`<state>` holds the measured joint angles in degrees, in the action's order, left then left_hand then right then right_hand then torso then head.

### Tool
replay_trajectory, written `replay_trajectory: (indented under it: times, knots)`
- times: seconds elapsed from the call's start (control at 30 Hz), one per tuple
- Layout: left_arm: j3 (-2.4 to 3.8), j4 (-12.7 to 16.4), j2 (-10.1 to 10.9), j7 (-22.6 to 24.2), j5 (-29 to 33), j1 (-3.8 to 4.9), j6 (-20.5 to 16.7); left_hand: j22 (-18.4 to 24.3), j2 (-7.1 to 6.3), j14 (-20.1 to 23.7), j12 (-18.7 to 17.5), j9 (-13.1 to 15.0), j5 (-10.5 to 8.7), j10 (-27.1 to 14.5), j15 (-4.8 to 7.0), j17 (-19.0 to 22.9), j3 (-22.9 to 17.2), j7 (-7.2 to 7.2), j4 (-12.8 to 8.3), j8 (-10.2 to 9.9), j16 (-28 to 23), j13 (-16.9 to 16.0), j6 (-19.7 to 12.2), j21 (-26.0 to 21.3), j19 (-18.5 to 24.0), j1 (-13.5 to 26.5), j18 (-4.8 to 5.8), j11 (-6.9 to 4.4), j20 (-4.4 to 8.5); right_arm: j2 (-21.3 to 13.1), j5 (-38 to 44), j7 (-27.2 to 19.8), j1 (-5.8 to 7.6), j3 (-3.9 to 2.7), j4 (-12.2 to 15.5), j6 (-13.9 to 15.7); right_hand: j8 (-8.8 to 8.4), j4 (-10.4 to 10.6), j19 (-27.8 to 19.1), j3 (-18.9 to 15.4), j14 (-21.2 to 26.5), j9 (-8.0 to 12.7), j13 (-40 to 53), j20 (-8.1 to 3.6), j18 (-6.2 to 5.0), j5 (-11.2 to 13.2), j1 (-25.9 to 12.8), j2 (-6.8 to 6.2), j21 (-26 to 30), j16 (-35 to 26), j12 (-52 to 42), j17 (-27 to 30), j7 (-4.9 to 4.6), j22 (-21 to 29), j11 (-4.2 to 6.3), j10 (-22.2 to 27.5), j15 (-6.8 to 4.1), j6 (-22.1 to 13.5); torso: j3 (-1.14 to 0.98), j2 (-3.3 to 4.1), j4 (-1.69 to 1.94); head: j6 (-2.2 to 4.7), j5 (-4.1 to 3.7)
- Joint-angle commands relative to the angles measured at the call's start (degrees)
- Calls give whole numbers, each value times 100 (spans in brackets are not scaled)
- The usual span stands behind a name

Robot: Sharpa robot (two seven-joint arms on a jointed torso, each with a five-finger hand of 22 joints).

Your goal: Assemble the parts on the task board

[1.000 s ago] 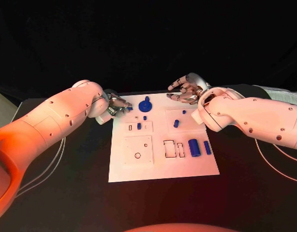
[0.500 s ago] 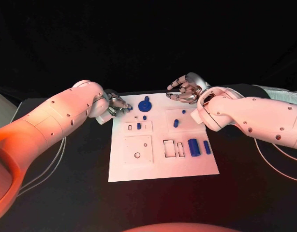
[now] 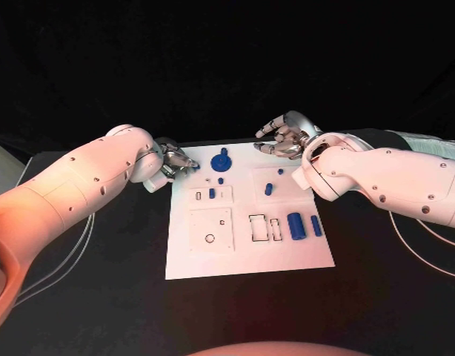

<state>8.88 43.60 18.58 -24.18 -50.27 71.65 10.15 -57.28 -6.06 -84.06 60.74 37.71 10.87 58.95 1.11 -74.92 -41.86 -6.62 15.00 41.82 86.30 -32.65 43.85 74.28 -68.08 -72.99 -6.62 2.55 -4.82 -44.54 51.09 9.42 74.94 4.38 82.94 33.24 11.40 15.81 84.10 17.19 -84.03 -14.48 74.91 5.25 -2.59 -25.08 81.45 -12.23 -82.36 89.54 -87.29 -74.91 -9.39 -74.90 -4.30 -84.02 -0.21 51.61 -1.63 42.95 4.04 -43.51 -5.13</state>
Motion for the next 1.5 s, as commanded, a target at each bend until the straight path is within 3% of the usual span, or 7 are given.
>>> replay_trajectory:
  times: [0.03, 0.33, 0.47, 0.7, 0.97, 1.33, 1.5]
  knots:
    - [6, 209, 101, 50, 262, 4, -46, -17, -39, -191, 32, 191, 29, 124, 41, -500, -624, 42, -583, 58, 30, -25, 6, 33, -59, -31, -25, -71, -3, -21, 48, -32, 1, -3, -14, -69, -10, 4, 338, 30, -560, 6, 1240, 23, 56, -29, -28, -19, 35, -15, -11, -1342, -11, -785, -22, -315, 16, 36, 5, -21, 14, 20, 10]
    - [37, 986, 581, -79, 469, 7, 51, -35, -86, -207, 53, 223, 37, 181, 55, -534, -775, 56, -655, 104, 42, -70, 31, 51, -67, 18, -23, -86, 9, -54, 33, -35, 0, -2, -128, -63, -10, 4, 338, 30, -560, 6, 1240, 23, 56, -29, -28, -19, 35, -15, -11, -1342, -11, -785, -22, -315, 16, 36, 23, -143, 55, 17, 21]
    - [52, 1435, 850, -216, 491, 7, 136, -164, -214, -266, 157, 251, 85, 340, 85, -660, -1032, 86, -831, 155, 90, -245, 107, 139, -149, 162, 0, -118, 37, -63, 23, -42, -6, -2, -178, -64, -10, 4, 338, 30, -560, 6, 1240, 23, 56, -29, -28, -19, 35, -15, -11, -1342, -11, -785, -22, -315, 16, 36, 38, -216, 86, -13, 25]
    - [49, 1926, 1125, -389, 131, 8, 372, -350, -319, -364, 291, 266, 372, 584, 132, -882, -1200, 139, -1025, 193, 168, -485, 228, 257, -275, 435, 34, -169, 79, -70, 17, -54, -30, 0, -234, -71, -10, 0, 337, 40, -558, 6, 1239, 22, 55, -32, -34, -28, 40, -17, -10, -1337, -10, -781, -21, -315, 16, 36, 63, -337, 145, -100, 45]
    - [-91, 2230, 1118, -506, -600, 6, 605, -446, -342, -420, 408, 278, 721, 784, 179, -1010, -1280, 187, -1244, 220, 211, -707, 333, 322, -346, 685, 52, -218, 125, -106, 17, -107, -67, 1, -241, -37, -10, -4, 334, 47, -555, 7, 1236, 22, 53, -38, -32, -30, 49, -22, -8, -1324, -10, -772, -21, -312, 15, 36, 99, -404, 170, -198, 69]
    - [-287, 2349, 962, -540, -1106, 3, 636, -489, -319, -438, 440, 286, 835, 840, 197, -1053, -1323, 205, -1345, 232, 224, -768, 367, 349, -379, 795, 60, -236, 142, -116, -20, -415, -84, 1, -197, 182, -14, -23, 274, 81, -524, 9, 1175, 21, 9, -64, -19, -39, 227, -72, 52, -1192, -10, -614, -20, -247, 14, 29, 88, -352, 170, -220, 102]
    - [-380, 2322, 881, -544, -1144, 1, 683, -493, -318, -440, 445, 288, 848, 848, 200, -1057, -1329, 208, -1363, 234, 226, -778, 372, 352, -382, 808, 61, -239, 145, -106, -190, -806, -86, 1, -169, 521, -25, -78, 90, 229, -447, 13, 960, 17, -112, -100, 3, -57, 755, -203, 267, -897, -14, -162, -20, -23, 6, 10, 85, -345, 167, -243, 111]
